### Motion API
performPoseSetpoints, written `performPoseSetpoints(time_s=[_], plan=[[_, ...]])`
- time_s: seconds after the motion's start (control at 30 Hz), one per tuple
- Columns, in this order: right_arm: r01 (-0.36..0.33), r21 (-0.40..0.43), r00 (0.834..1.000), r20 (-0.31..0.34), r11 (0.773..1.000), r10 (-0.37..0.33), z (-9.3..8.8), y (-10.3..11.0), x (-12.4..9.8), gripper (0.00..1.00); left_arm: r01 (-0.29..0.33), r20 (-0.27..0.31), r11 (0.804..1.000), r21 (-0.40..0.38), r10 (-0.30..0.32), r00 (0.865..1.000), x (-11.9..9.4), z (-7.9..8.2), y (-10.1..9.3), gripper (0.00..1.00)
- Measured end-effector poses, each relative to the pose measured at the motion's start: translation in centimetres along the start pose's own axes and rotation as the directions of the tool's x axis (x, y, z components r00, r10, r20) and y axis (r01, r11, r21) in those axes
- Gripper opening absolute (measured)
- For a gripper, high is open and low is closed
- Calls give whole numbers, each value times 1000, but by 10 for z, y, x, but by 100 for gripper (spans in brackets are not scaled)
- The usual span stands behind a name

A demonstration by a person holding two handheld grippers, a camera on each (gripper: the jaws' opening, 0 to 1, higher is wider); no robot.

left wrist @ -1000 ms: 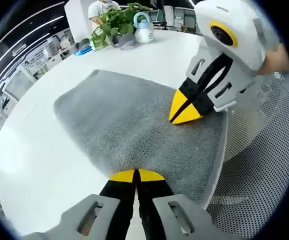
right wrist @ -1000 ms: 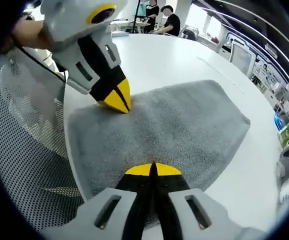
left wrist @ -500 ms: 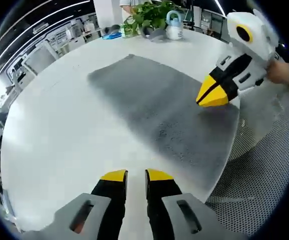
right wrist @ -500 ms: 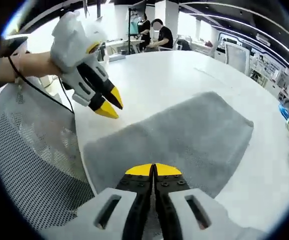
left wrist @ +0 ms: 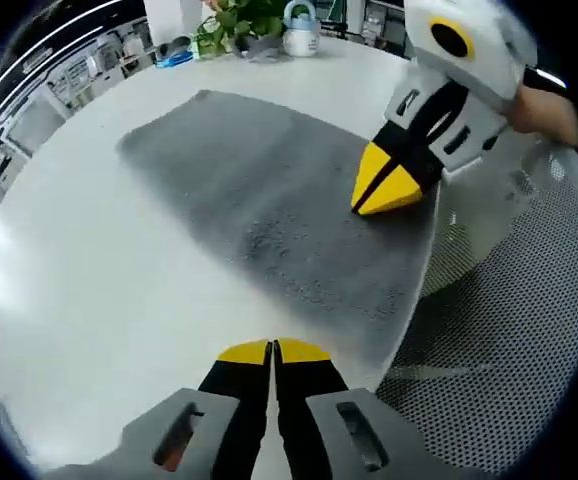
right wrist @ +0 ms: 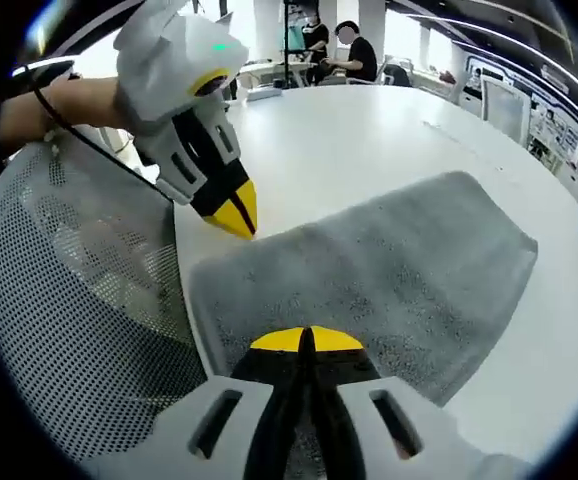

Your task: Fold the towel on the table until its edges align and the towel forms a compact rectangular stack.

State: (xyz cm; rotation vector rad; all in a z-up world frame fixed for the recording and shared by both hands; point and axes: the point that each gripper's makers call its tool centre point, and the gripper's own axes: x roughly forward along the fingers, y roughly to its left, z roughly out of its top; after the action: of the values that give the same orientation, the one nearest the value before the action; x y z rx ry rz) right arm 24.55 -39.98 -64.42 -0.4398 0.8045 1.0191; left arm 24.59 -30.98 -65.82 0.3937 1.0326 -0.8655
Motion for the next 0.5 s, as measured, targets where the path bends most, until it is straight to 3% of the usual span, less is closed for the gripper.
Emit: performPoseSetpoints(time_s=[0.07, 0.2, 0.3, 0.4, 0.5], plan=[[0, 7, 1000, -7, 1000, 0, -2, 0, 1, 0, 54, -7, 992, -111, -55, 998, 2, -3, -6, 1], [-6, 8, 1000, -11, 1000, 6, -2, 0, 3, 0, 116, 3, 987, -109, -117, 993, 3, 0, -19, 1], [-14, 11, 1000, -14, 1000, 14, -3, 2, 4, 0, 187, 52, 978, -91, -183, 982, 3, 11, -35, 1], [-22, 8, 1000, -18, 1000, 22, -4, 4, 4, 0, 212, 90, 970, -122, -202, 975, 1, 17, -36, 1], [-52, 46, 999, 16, 998, 51, 2, 8, 2, 0, 259, 165, 954, -151, -234, 958, -3, 31, -40, 1]])
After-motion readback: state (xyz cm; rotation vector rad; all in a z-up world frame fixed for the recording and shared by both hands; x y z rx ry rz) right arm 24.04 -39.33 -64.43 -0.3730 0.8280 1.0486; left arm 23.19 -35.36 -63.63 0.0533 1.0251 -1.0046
